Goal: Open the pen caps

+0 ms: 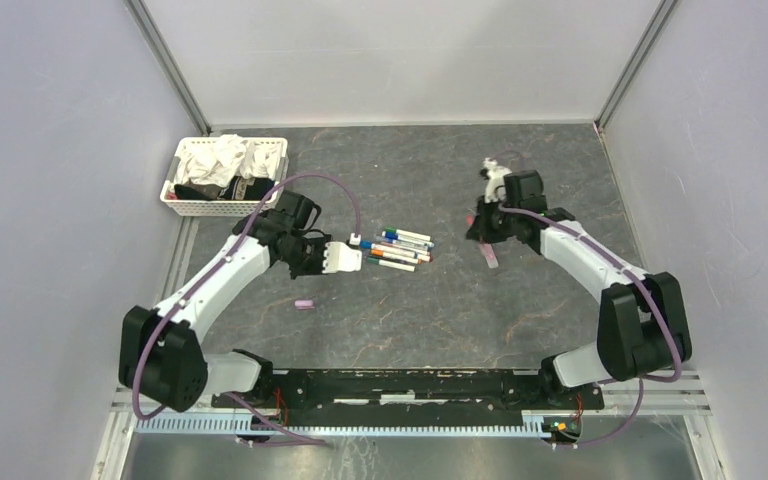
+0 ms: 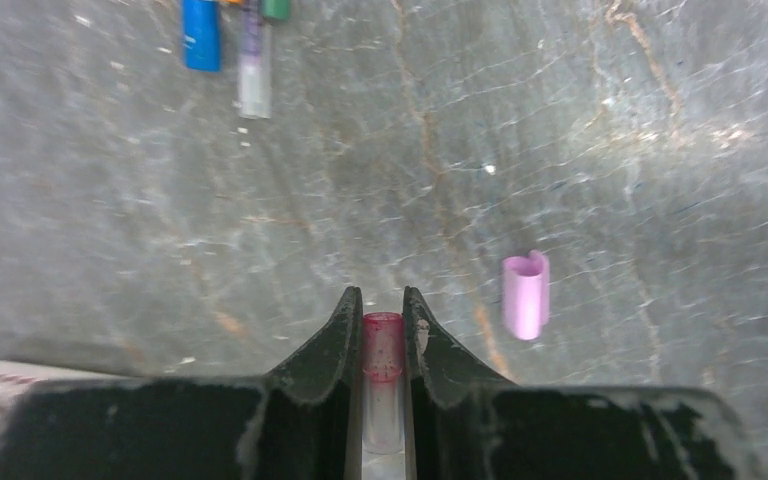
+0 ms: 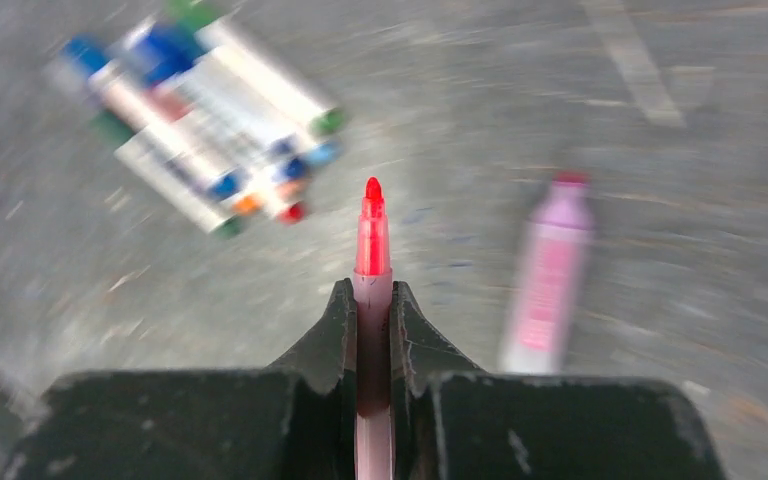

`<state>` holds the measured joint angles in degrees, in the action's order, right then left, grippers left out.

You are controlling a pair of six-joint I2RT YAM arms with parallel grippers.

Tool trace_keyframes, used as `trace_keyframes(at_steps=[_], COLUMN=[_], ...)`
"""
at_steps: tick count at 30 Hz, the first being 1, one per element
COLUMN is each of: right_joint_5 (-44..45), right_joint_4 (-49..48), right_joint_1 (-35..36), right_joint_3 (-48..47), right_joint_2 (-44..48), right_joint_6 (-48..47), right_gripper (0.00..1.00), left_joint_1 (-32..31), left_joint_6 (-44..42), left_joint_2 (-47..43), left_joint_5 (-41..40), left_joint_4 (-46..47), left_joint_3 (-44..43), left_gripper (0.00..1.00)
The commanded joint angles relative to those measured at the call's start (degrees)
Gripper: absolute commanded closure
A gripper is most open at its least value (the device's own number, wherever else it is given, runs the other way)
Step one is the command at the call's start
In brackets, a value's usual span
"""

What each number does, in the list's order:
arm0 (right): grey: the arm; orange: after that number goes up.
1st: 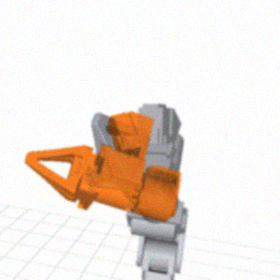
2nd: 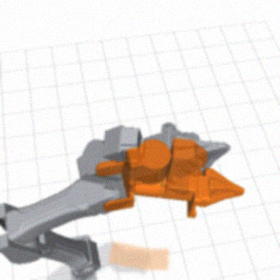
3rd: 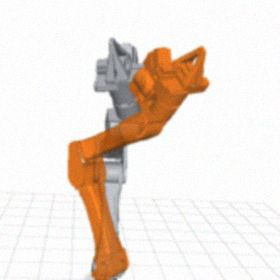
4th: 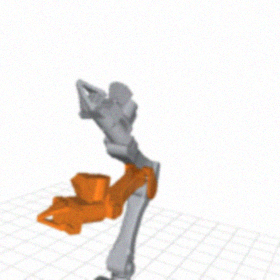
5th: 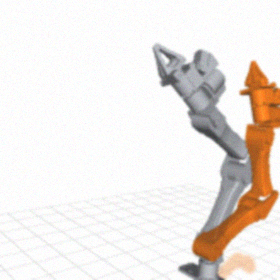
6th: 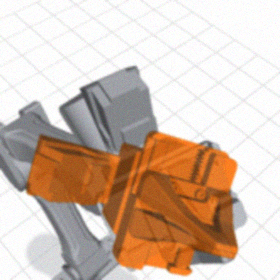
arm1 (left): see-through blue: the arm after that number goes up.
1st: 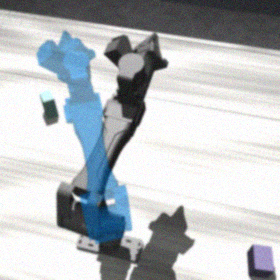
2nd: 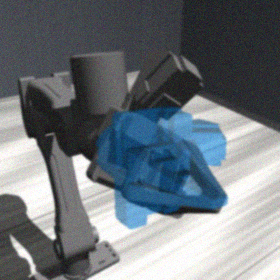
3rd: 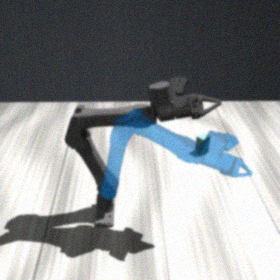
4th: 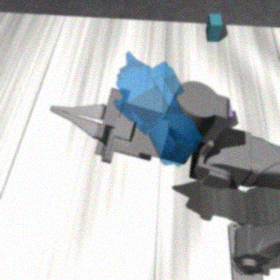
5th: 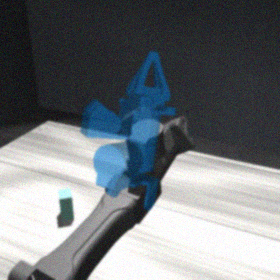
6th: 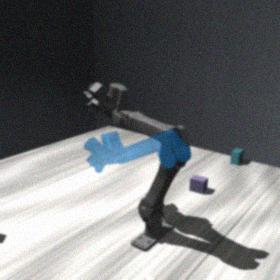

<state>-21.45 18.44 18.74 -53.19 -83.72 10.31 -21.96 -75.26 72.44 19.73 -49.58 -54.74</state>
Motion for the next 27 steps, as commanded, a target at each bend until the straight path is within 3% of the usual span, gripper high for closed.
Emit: trace_keyframes(at_steps=[1, 5, 11, 14, 20, 27], right_joint_5=[21.64, 29.11, 31.21, 30.87, 30.14, 29.02], right_joint_4=[-3.12, -4.43, -6.47, -7.39, -9.16, -9.65], right_joint_1=[-4.7, -6.31, -6.88, -6.89, -7.01, -7.0], right_joint_3=[1.98, 3.2, 3.19, 3.59, 5.44, 5.93], right_joint_2=[1.87, -0.55, -6.72, -8.79, -10.7, -9.14], right_joint_6=[3.63, 2.81, 2.62, 2.67, 2.27, 2.39], right_gripper=[1.0, 1.0, 0.96, 0.86, 0.77, 0.54], left_joint_1=[-0.17, -0.13, -0.14, -0.17, -0.12, -0.15], left_joint_6=[15.36, 17.52, 20.36, 20.52, 21.74, 23.26], left_joint_2=[2.71, 3.26, 6.02, 7.71, 9.87, 9.37], left_joint_5=[1.65, 1.19, 1.06, 1.15, 1.46, 0.71], left_joint_4=[-0.87, 5.15, 12.52, 13.95, 14.39, 12.54], left_joint_3=[1.13, 6.0, 9.66, 10.22, 10.37, 7.83], left_gripper=[0.98, 0.97, 0.93, 0.86, 0.68, 0.47])
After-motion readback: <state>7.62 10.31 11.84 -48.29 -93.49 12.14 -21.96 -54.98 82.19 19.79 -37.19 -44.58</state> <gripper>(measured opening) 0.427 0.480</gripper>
